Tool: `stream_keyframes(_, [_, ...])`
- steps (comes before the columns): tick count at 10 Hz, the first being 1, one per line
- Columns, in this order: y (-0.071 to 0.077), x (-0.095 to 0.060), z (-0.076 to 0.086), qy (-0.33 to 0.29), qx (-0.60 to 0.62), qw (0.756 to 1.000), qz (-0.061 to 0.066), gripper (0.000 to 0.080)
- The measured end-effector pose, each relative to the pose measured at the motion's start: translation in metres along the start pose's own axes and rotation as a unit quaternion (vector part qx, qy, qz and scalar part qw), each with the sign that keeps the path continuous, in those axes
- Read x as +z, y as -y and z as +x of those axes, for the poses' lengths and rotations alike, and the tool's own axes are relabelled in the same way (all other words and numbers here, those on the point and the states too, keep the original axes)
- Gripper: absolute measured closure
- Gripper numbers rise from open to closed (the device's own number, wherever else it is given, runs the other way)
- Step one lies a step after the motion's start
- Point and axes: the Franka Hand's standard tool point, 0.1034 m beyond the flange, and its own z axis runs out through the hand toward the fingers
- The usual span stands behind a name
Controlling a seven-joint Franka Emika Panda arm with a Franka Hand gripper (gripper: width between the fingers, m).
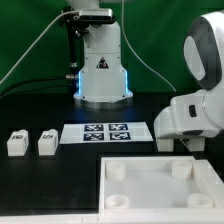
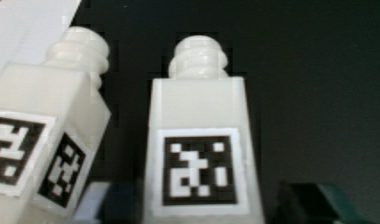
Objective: Assemble one leg
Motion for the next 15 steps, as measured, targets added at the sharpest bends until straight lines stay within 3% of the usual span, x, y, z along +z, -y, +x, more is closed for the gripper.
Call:
stream_keyframes(9, [-0.001,-0.002,0.001,-0.002,-0.005,1.0,0.0,0.0509])
stream_keyframes(10, [-0.007,-0.028,-0.002,-0.024,-0.024,0.999,0.006,0.0509])
stream_keyframes(11, [-0.02,-0.068,-0.015,-0.054,-0.041,0.998,0.012,0.0509])
stream_keyframes(12, [-0.027,-0.096,-0.018,-0.094,-0.051,0.994,0.017,0.0508])
stream_keyframes(13, [-0.037,-0.128,-0.025,-0.163,-0.055,0.985,0.021,0.0508])
stream_keyframes(14, [-0.046,-0.142,-0.039,-0.226,-0.06,0.972,0.012,0.0508])
stream_keyframes(15, [-0.046,-0.139,-0.041,-0.276,-0.058,0.959,0.012,0.0508])
